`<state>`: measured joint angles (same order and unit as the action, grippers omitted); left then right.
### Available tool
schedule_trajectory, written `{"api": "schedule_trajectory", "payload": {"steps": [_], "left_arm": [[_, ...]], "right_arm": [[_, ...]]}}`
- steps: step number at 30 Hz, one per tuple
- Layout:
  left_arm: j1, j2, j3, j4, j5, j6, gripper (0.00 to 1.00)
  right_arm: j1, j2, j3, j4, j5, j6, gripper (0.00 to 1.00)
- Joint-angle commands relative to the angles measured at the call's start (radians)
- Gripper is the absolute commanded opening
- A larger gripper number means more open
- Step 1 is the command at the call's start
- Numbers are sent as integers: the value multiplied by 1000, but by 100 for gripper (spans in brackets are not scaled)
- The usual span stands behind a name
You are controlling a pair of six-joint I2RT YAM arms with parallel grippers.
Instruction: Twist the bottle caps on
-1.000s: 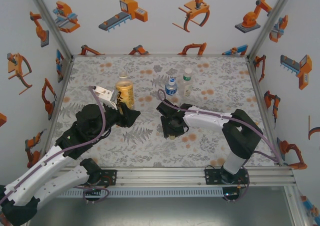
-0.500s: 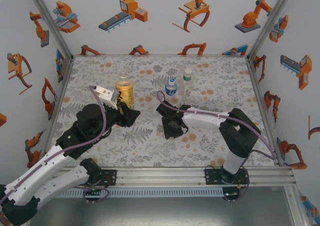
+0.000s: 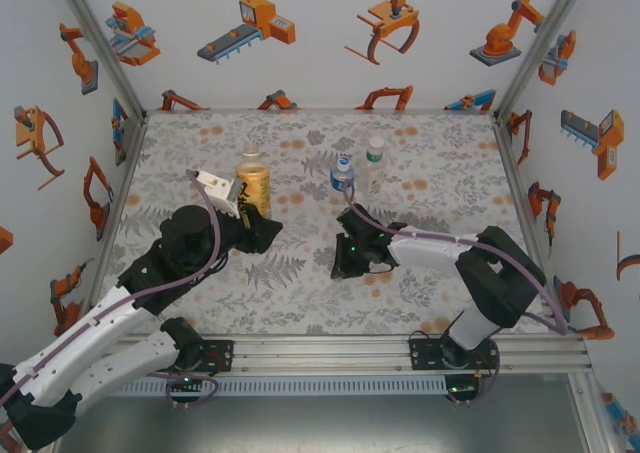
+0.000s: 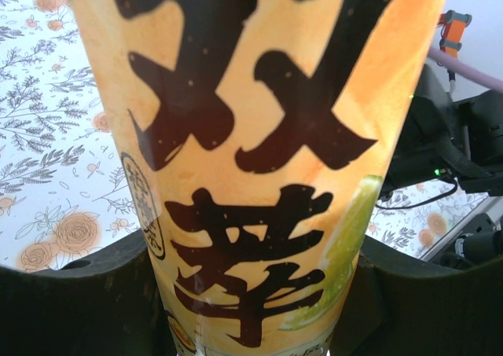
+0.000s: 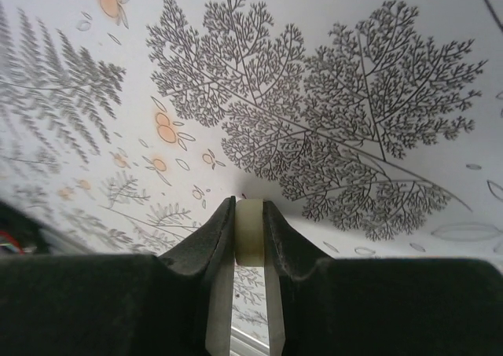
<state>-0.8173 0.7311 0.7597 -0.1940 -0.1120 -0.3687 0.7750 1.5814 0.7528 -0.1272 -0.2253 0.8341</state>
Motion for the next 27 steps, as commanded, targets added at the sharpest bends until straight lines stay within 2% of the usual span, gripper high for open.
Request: {"api": "schedule_trajectory", "payload": {"steps": [1,6,9,11,19,27], "left_arm": [[4,12,12,40,5,16,0],[4,42,29,40,25,19,0],[4,53,36,40,33,19,0],[4,57,41,40,37,19,0],[3,62,41,35,47,24,0],[6,63,72,-55,41,63,0]], "right_arm": [[-58,-46,-120,239,-118,100,21],[-170,-109,-272,368,-184,186,23],[-202,-163,-297,267,-146,169,37],[-206,-203,-293,165,-102,134,41],[-194,-283,-154,-187,56,-19,43],[-67,-235,13,-314,245,-85,45]]}}
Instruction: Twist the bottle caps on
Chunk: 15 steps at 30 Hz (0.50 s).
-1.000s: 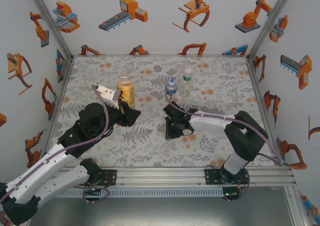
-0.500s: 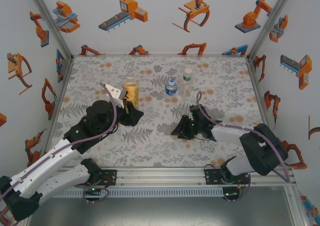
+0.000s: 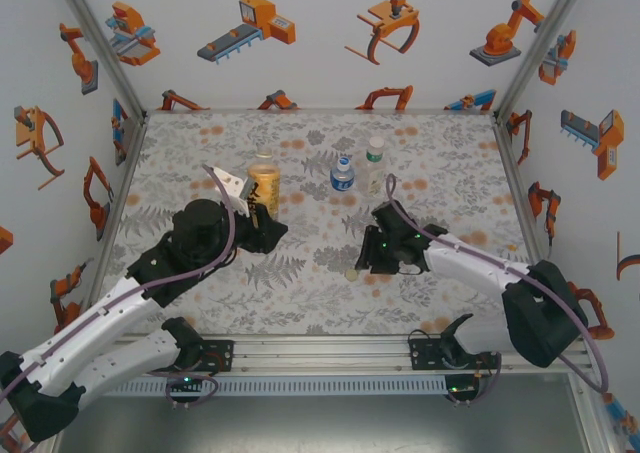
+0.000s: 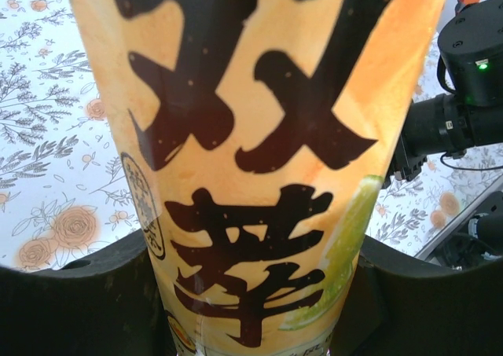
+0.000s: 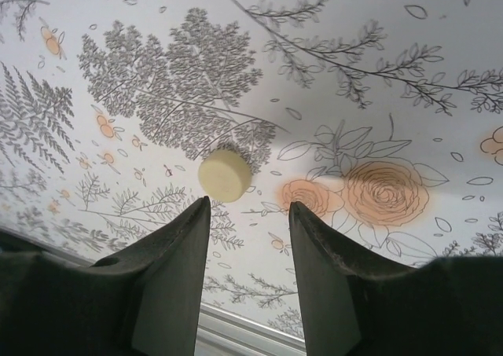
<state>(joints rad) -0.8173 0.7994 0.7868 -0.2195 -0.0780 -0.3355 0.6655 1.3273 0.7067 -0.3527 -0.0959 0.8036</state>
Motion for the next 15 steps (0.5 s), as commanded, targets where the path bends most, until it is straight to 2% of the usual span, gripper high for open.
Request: {"api": "schedule_trajectory", "payload": {"steps": [1,9,15], "left_arm": [[6,-9,45,-36,9,32,0],[6,-33,40,-52,6,35,0],[5,-39,38,-54,5,35,0]], "right_arm": [[62,34,78,-91,132,-61,45],[183,201,231,-175,264,-129,50],[214,277,257,-150,225,-126,48]]}}
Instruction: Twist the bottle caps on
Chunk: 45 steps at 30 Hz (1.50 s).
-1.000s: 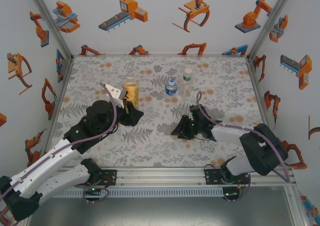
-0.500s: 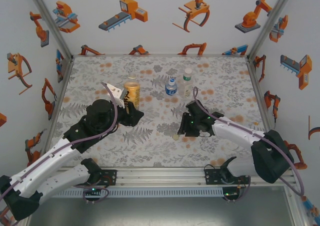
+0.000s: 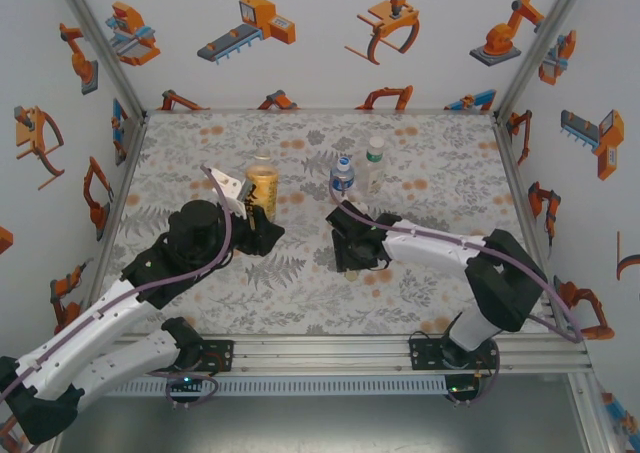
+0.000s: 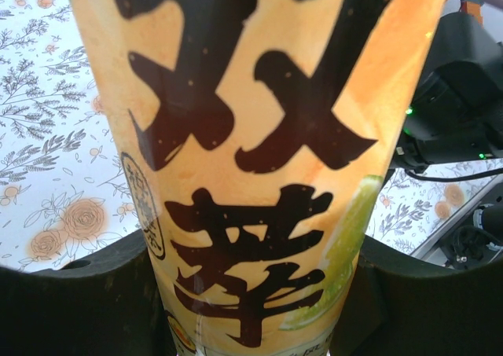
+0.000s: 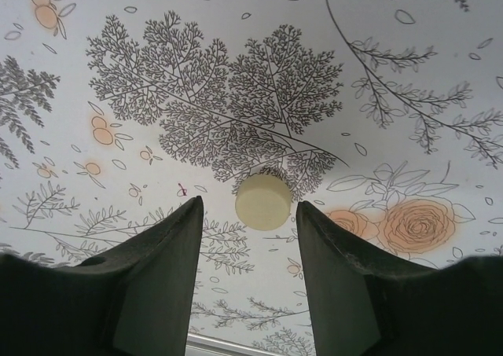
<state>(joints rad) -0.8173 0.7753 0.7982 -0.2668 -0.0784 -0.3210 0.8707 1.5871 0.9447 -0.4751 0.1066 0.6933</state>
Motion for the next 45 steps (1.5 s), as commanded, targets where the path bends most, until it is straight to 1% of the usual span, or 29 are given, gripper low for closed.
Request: {"api": "schedule_trajectory", "payload": {"steps": [1,10,28,36,40,43,45], "left_arm": [[6,-14,26,-6,5,19,0],[6,-18,22,-6,3,16,0],[5,-17,17,-5,7,7,0],[6,-17,18,-13,12,13,0],[6,-10,29,-16,68,64,0],[5,9,60,-51,144,143,0],[5,31,100,-105,190,210,0]], "right_arm": [[11,25,18,-23,19,-11,47],[27,57,6,-13,-9,8,43],[31,69,1,3,-5,5,38],[31,51,-1,1,5,3,30],[31,-6,-8,5,24,-12,28],[31,-77,-25,39,23,-42,27],[31,-134,-37,70,14,-82,26]]}}
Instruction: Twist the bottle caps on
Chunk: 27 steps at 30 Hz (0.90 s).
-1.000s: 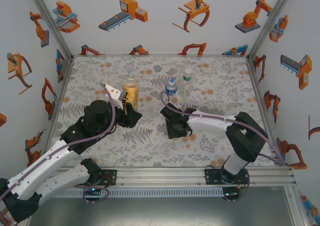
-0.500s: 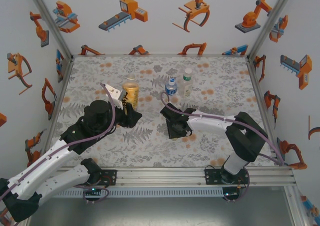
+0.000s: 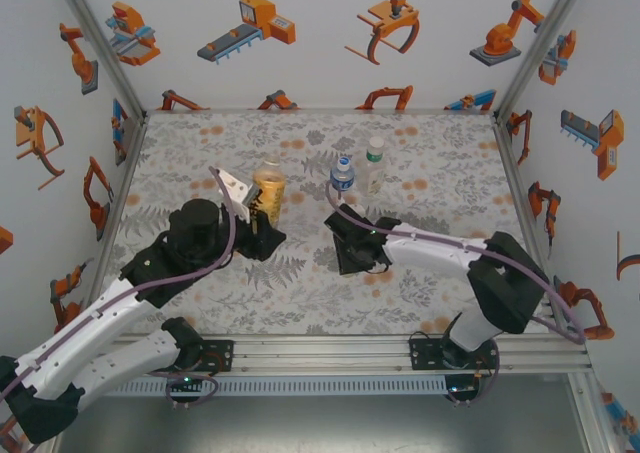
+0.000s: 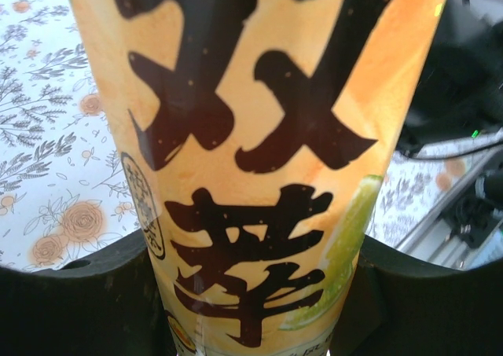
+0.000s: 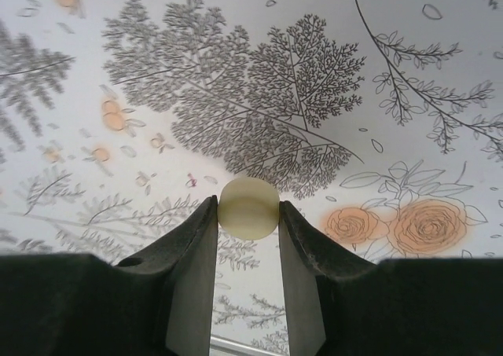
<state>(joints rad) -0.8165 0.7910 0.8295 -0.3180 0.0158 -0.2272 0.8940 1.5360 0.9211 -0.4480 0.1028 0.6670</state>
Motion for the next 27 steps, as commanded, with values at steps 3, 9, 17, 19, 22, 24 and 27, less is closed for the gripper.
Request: {"api": "schedule_trajectory", "payload": {"steps": [3,9,17,19,22,24,27], "left_arm": [[3,56,125,-145,154,223,0],[1,83,182,-265,213,399,0],[-14,13,147,-304,274,623,0],[-25,-4,138,-314,279,683,0],[-39,-21,131,-331,269,758,0],[-48,-22,135,-353,253,802,0],[-60,-14,145,-397,228,867,0]], "right_arm": [[8,-163,-15,70,0,-145,23],[8,-312,32,43,-7,-348,22],[7,-505,109,48,-132,-571,18],[7,-542,127,55,-200,-635,17],[8,-588,155,67,-301,-709,15],[8,-608,182,64,-376,-752,14],[8,-619,229,49,-505,-819,12]]}}
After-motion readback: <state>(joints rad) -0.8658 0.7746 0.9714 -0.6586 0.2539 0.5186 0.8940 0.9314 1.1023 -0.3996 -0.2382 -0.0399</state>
